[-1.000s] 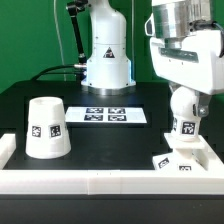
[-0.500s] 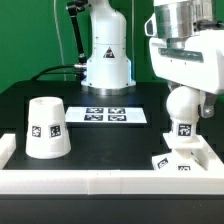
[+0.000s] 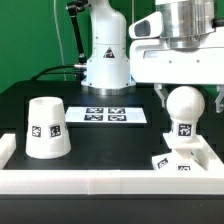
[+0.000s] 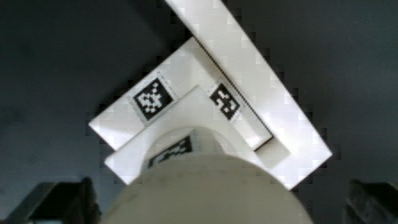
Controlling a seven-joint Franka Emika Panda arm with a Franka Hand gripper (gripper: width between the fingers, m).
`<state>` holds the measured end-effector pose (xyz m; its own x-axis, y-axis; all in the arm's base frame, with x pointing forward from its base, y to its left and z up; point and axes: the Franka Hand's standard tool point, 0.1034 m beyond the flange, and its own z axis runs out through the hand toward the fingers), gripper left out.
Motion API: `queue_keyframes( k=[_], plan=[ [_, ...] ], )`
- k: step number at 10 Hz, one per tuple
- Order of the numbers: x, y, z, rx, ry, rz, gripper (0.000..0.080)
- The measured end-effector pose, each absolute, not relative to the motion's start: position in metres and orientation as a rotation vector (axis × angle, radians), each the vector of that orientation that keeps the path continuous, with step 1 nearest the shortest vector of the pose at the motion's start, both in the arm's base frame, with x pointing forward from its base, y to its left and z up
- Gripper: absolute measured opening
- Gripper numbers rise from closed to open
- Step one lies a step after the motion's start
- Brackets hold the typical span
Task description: Assemble lamp
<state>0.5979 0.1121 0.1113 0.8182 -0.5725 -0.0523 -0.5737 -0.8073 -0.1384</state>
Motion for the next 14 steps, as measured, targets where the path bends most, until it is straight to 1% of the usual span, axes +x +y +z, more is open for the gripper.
queue_keyframes(
  k=[2,4,6,8,9,11,14],
  plan=[
    [0.598,0.112,0.111,-2.902,0.733,-0.001,0.0698],
    [0.599,0.106,0.111,-3.039,0.201,-0.049,0.0698],
    [0.600,0.105,0.112,-3.060,-0.062,-0.066,0.0698],
    [0.601,0.105,0.112,-3.054,-0.440,-0.088,0.0698],
    [0.601,0.107,0.112,-3.043,-0.512,-0.089,0.0698],
    [0.603,0.105,0.113,-2.978,-0.861,-0.084,0.0698],
    [0.609,0.110,0.114,-2.906,-1.154,-0.087,0.0698]
  ],
)
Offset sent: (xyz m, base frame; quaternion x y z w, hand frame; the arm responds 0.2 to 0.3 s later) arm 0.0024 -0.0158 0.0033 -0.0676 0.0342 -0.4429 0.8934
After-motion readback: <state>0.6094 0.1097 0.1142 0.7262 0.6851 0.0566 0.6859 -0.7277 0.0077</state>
